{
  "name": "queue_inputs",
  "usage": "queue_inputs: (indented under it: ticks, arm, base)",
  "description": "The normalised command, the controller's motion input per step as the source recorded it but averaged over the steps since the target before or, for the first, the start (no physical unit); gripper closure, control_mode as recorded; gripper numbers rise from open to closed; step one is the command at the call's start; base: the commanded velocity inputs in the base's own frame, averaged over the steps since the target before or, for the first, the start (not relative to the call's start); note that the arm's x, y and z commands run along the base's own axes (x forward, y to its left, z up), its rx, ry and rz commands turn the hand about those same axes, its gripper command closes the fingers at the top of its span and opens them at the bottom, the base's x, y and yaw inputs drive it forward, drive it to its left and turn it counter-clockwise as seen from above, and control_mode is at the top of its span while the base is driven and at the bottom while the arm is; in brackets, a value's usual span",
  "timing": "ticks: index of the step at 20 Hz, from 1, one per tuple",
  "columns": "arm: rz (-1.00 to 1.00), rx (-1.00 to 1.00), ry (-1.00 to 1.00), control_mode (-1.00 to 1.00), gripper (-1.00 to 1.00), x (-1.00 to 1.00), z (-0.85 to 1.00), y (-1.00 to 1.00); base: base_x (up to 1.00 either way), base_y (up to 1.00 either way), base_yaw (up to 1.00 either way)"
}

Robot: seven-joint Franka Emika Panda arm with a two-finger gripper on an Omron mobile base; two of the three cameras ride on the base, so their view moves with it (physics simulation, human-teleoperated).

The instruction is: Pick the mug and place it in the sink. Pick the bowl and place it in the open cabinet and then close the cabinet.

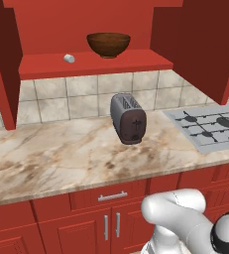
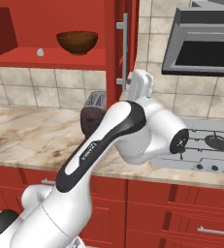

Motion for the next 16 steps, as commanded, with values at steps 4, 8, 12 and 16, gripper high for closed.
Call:
queue_inputs:
  ticks: [4, 8, 12, 16]
  arm:
    - [0.19, 0.02, -0.04, -1.0, -1.0, 0.19, 0.0, 0.0]
    - [0.16, 0.0, -0.07, -1.0, -1.0, 0.01, 0.0, 0.0]
    - [0.12, 0.0, -0.09, -1.0, -1.0, 0.0, 0.0, 0.16]
    - [0.09, 0.0, -0.1, -1.0, -1.0, 0.0, 0.0, 0.36]
  base:
    - [0.0, 0.0, 0.0]
    - [0.0, 0.0, 0.0]
    - [0.0, 0.0, 0.0]
    - [0.0, 0.0, 0.0]
